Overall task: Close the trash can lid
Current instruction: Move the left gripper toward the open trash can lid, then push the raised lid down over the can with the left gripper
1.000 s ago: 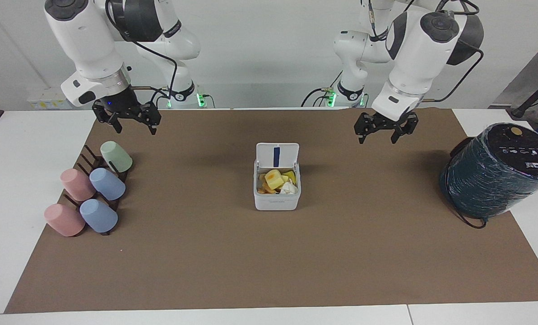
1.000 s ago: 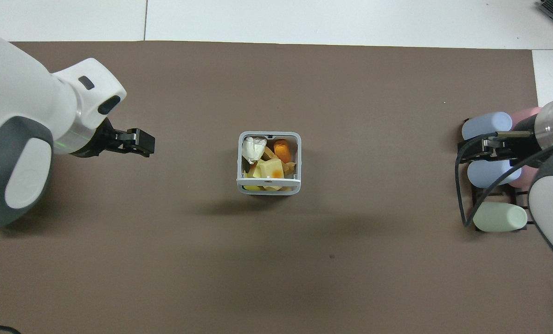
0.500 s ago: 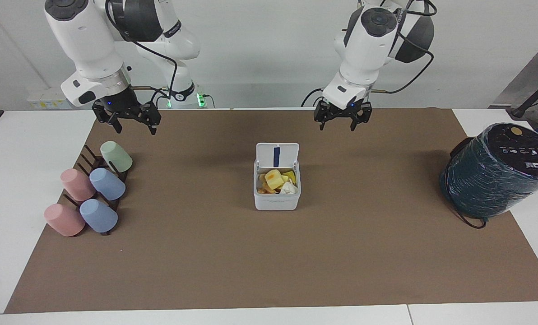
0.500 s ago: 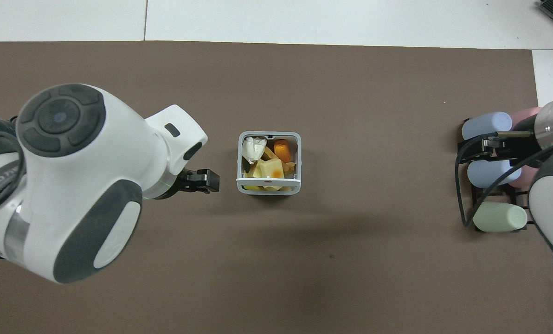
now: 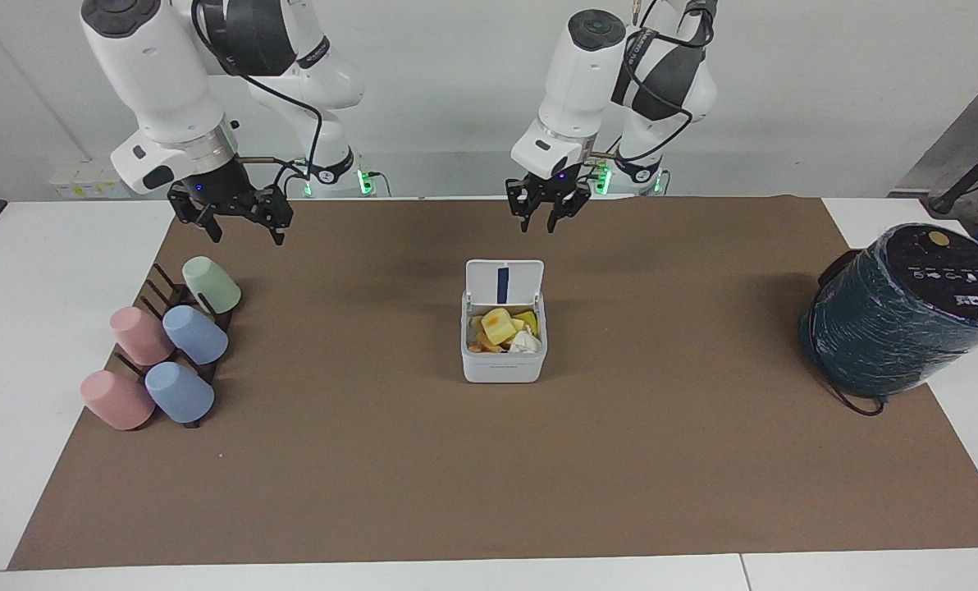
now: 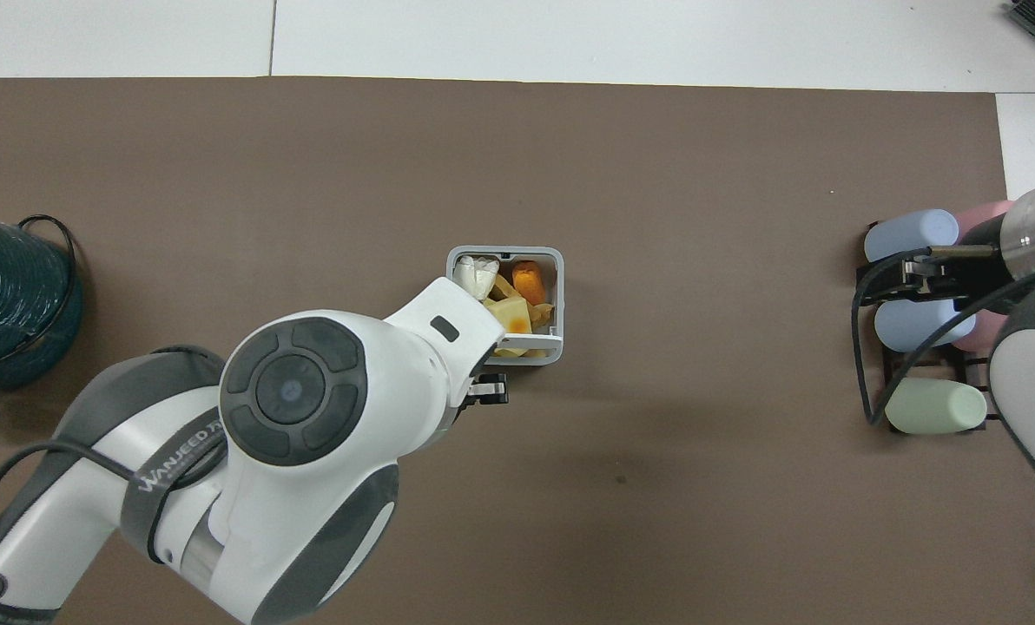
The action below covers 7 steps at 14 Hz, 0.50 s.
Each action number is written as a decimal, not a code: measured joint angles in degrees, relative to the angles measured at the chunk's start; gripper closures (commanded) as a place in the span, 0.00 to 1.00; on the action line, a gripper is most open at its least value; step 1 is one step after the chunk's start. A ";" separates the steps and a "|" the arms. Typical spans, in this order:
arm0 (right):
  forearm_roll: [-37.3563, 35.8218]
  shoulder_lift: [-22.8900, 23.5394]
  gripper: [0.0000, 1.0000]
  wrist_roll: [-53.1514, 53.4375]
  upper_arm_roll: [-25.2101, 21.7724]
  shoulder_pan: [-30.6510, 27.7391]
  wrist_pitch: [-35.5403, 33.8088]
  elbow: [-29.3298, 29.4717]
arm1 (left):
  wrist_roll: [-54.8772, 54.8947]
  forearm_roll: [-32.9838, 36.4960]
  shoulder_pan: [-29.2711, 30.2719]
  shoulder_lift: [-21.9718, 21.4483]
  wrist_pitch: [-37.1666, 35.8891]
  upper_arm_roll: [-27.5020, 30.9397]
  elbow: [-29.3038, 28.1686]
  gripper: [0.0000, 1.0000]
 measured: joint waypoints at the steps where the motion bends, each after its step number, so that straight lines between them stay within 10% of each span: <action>1: 0.00 0.00 0.00 0.00 0.00 0.00 0.00 0.00 | -0.89 -0.35 -0.52 -0.03 1.71 0.01 -0.57 0.75; 7: 0.00 0.00 0.00 0.00 0.00 0.00 0.00 0.00 | -4.40 -0.76 -2.37 -0.03 7.17 0.09 -1.41 0.80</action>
